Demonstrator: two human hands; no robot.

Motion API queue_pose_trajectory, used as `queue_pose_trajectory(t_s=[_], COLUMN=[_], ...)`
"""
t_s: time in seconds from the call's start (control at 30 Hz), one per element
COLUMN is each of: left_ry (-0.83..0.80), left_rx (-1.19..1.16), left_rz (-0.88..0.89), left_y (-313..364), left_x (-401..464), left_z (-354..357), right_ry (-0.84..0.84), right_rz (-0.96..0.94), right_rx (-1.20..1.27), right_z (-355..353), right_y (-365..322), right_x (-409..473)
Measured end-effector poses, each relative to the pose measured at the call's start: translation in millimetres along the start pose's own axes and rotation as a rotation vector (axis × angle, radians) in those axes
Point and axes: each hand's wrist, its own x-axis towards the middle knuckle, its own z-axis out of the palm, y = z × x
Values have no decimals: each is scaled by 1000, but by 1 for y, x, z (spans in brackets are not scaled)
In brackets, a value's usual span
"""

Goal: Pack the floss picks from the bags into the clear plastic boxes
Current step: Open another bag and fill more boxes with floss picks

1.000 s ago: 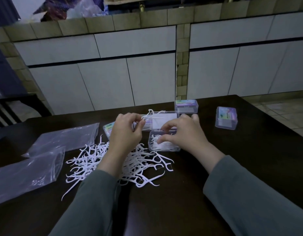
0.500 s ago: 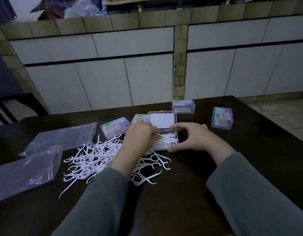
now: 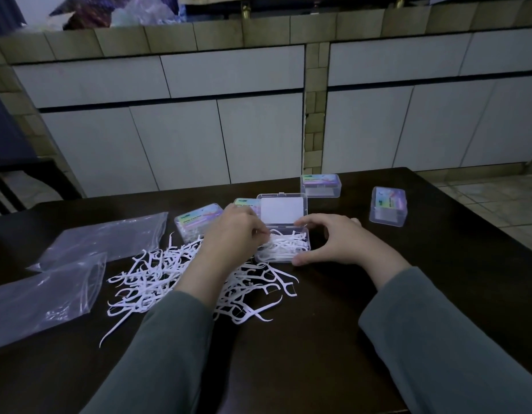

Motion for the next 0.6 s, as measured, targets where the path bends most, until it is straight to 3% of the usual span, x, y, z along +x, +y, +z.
queue_pose_trajectory(t_s=[0.13, 0.3, 0.6], left_ry=[62, -163, -140], left_rx=[-31, -82, -229], left_rz=[30, 108, 69], left_y=[7, 15, 0], left_x=[0, 5, 1], left_z=[-5, -2, -3], right_ry=[-4, -7, 5], right_rz=[-23, -25, -22], right_rx=[-2, 6, 9], right_z=[-3, -3, 0], right_y=[-3, -4, 0], right_x=[-3, -4, 0])
